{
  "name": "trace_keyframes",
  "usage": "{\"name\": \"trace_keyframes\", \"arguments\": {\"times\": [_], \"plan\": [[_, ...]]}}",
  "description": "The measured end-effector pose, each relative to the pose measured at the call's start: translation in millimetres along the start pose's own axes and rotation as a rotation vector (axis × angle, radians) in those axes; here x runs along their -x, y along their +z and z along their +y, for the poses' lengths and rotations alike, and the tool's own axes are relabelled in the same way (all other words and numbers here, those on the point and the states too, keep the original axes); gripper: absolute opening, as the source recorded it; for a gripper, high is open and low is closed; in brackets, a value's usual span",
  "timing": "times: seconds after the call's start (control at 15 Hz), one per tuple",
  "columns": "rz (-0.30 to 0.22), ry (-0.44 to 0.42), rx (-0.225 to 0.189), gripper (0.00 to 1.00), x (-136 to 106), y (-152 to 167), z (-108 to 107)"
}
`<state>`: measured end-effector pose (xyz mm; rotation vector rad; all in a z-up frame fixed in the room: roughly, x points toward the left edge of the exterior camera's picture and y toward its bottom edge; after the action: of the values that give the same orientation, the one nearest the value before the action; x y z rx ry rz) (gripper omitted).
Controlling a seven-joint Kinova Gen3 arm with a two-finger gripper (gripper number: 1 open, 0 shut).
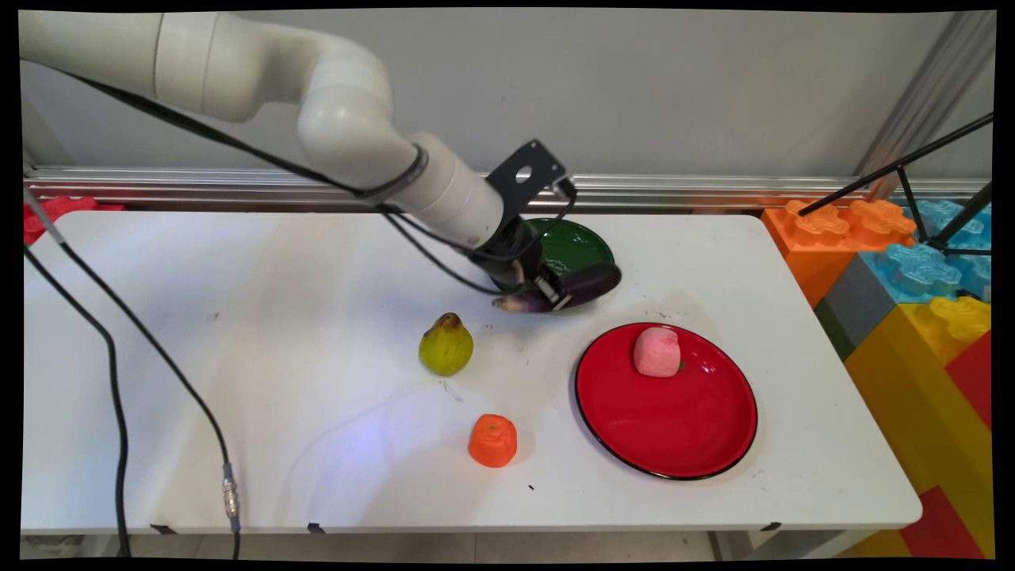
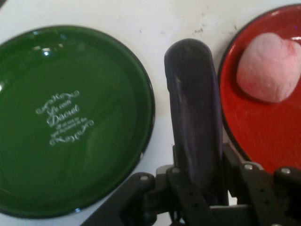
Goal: Place the picked object on the table
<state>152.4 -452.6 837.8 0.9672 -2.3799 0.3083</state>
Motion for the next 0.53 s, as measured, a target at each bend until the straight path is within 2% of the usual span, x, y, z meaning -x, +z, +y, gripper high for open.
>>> {"name": "trace_keyframes", "arguments": {"times": [0.53], "plan": [[-0.021, -0.032, 0.012, 0.00, 36, 16, 13]]}}
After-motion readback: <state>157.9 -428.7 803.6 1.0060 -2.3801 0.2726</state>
